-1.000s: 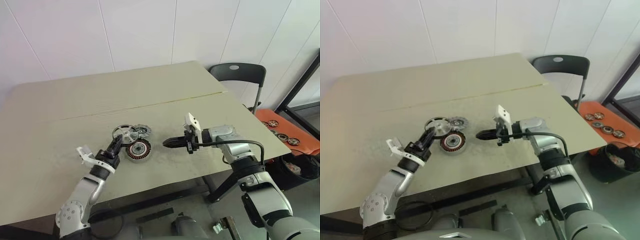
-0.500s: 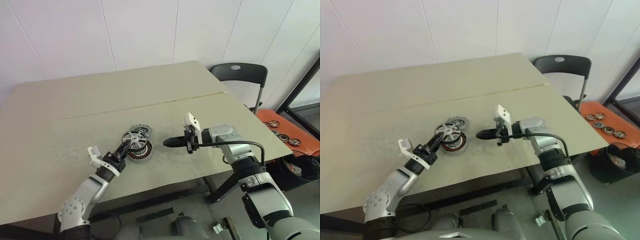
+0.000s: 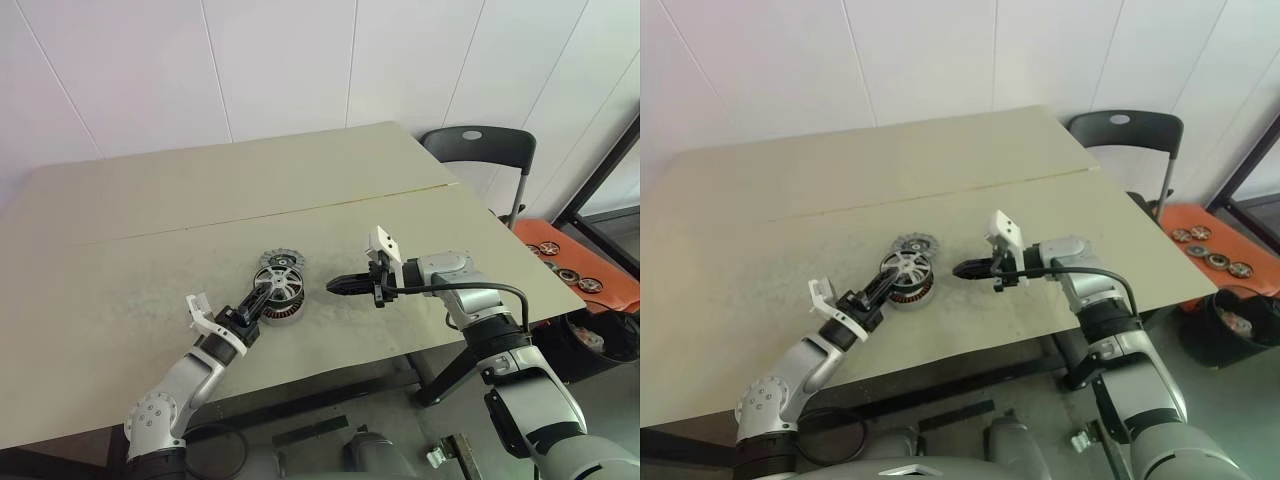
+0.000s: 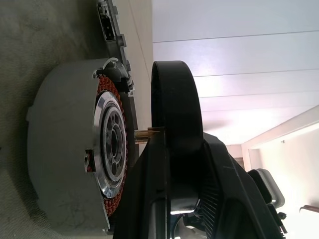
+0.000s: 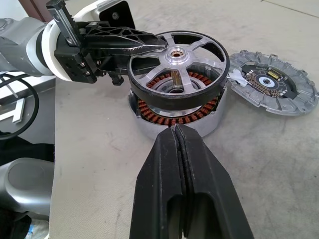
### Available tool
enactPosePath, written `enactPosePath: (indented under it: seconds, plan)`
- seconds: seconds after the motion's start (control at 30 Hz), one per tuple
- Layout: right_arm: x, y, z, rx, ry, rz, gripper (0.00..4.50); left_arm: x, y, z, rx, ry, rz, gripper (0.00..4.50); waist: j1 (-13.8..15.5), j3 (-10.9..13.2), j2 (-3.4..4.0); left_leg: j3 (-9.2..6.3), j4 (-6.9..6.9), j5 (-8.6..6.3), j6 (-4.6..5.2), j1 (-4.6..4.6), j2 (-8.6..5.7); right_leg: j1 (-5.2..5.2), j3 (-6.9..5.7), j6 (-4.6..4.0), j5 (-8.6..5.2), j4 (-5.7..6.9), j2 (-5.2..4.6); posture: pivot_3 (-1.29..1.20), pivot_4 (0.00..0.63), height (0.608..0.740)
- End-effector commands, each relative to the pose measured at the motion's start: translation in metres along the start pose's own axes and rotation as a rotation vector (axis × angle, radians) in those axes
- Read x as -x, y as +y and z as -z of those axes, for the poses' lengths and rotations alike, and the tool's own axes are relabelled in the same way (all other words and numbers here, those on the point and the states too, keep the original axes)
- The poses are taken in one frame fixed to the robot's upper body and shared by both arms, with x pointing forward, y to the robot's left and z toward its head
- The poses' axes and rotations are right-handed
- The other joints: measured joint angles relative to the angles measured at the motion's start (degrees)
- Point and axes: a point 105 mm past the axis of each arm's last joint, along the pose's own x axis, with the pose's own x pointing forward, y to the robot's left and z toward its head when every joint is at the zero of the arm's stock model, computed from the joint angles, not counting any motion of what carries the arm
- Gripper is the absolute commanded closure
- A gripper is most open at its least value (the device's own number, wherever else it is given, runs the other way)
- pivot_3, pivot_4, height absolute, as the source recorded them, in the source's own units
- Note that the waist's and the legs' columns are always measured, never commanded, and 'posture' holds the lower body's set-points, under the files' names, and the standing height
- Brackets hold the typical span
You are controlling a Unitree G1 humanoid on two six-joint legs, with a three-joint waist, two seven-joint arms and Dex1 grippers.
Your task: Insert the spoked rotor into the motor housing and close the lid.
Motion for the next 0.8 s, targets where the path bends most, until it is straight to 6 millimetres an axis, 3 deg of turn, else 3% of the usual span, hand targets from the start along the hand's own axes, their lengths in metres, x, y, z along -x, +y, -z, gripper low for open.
enactPosePath:
  seconds: [0.03, 0.27, 0.53, 0.8]
  plan:
    - [0.000, 0.001, -0.012, 0.047, -0.026, -0.004, 4.50, -0.003, -0.001, 0.004, 0.004, 0.020, 0.008, 4.05, 0.0, 0.0, 0.00, 0.00, 0.00, 0.00, 0.00, 0.00, 0.00, 0.00, 0.00, 0.00, 0.00, 0.00, 0.00, 0.00, 0.000, 0.740]
    - [-0.002, -0.001, -0.012, 0.055, -0.024, 0.012, 4.50, -0.004, 0.002, 0.006, -0.002, 0.036, -0.013, 4.05, 0.0, 0.0, 0.00, 0.00, 0.00, 0.00, 0.00, 0.00, 0.00, 0.00, 0.00, 0.00, 0.00, 0.00, 0.00, 0.00, 0.000, 0.740]
    - [-0.006, -0.007, -0.014, 0.076, -0.032, 0.051, 4.50, -0.005, 0.009, 0.001, -0.074, 0.055, -0.098, 1.46, 0.4, 0.0, 0.02, -0.02, 0.06, 0.00, 0.00, 0.09, -0.02, 0.12, 0.00, 0.00, 0.00, 0.00, 0.01, 0.00, 0.000, 0.740]
    - [-0.009, -0.009, -0.015, 0.086, -0.032, 0.053, 4.50, -0.009, -0.019, -0.022, -0.374, 0.073, -0.146, 1.46, -0.2, 0.0, 0.03, -0.02, 0.06, 0.00, -0.01, 0.30, -0.01, 0.26, 0.02, 0.01, -0.01, 0.03, 0.03, 0.00, 0.000, 0.740]
